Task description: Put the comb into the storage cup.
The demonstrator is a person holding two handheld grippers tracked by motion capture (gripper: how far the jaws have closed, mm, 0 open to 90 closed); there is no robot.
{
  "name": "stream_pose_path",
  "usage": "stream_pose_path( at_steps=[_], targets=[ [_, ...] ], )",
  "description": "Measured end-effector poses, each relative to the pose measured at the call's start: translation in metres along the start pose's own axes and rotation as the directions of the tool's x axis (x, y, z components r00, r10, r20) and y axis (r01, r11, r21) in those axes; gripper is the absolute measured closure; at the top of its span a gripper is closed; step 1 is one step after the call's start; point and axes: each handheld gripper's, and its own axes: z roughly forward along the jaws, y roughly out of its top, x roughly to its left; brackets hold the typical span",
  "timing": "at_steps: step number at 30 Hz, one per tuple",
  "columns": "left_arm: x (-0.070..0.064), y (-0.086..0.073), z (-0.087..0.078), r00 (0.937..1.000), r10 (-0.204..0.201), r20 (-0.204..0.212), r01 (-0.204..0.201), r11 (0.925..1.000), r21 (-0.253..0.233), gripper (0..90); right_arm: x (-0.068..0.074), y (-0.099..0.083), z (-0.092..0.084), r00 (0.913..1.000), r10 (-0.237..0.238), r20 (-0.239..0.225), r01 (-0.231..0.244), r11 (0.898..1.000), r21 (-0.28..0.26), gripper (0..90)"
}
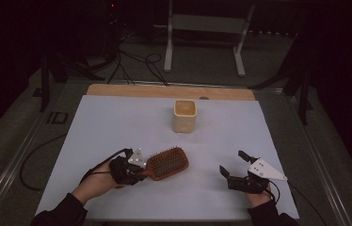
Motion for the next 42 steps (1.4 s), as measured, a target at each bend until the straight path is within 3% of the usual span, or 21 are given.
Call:
stream_pose_path(
  at_steps=[2,10,15,17,20,22,25,30,34,37,39,42],
  targets=[
    [-0.001,0.003,0.000,0.9997,-0.022,-0.014,0.021,0.9991,-0.035,73.4,0.000,0.000,0.000,1.0000,0.007,0.002,-0.007,1.000,0.001,9.2],
    [-0.011,0.011,0.001,0.9977,-0.035,-0.059,0.027,0.9919,-0.124,73.3,0.000,0.000,0.000,1.0000,0.000,0.001,0.000,1.000,-0.001,9.2],
    [-0.015,0.012,0.000,0.9948,-0.059,-0.083,0.043,0.9820,-0.184,73.3,0.001,0.001,0.000,1.0000,0.004,-0.001,-0.004,1.000,0.000,9.2],
    [-0.016,0.010,-0.001,0.9939,-0.077,-0.079,0.058,0.9743,-0.217,73.4,0.001,0.002,0.000,1.0000,0.002,-0.001,-0.002,1.000,-0.001,9.2],
    [-0.020,0.009,-0.002,0.9900,-0.074,-0.120,0.044,0.9696,-0.241,73.3,0.001,0.002,0.000,1.0000,0.004,0.000,-0.004,1.000,-0.003,9.2],
    [-0.021,0.007,-0.003,0.9896,-0.094,-0.109,0.062,0.9618,-0.267,73.3,0.001,0.002,0.000,1.0000,0.004,0.002,-0.004,1.000,-0.002,9.2],
    [-0.026,0.005,-0.003,0.9860,-0.103,-0.132,0.060,0.9537,-0.295,73.3,0.001,0.003,0.000,1.0000,0.005,0.003,-0.005,1.000,-0.004,9.2],
    [-0.029,0.000,-0.004,0.9759,-0.146,-0.162,0.083,0.9356,-0.343,73.3,0.003,0.006,0.000,0.9999,0.011,-0.002,-0.011,1.000,0.005,9.2],
    [-0.031,-0.004,-0.005,0.9714,-0.179,-0.156,0.104,0.9127,-0.395,73.3,0.006,0.010,0.000,0.9994,0.028,-0.020,-0.027,1.000,0.009,9.2],
    [-0.033,-0.006,-0.006,0.9661,-0.190,-0.175,0.101,0.8998,-0.425,73.3,0.010,0.016,0.001,0.9992,0.028,-0.027,-0.028,1.000,0.014,9.2],
    [-0.035,-0.007,-0.005,0.9608,-0.194,-0.198,0.091,0.8966,-0.433,73.3,0.012,0.021,0.002,0.9992,0.022,-0.032,-0.022,1.000,0.010,9.2],
    [-0.034,-0.010,-0.001,0.9550,-0.221,-0.198,0.113,0.8884,-0.445,73.3,0.016,0.034,0.001,0.9979,0.033,-0.055,-0.034,0.999,-0.008,9.2]
  ],
)
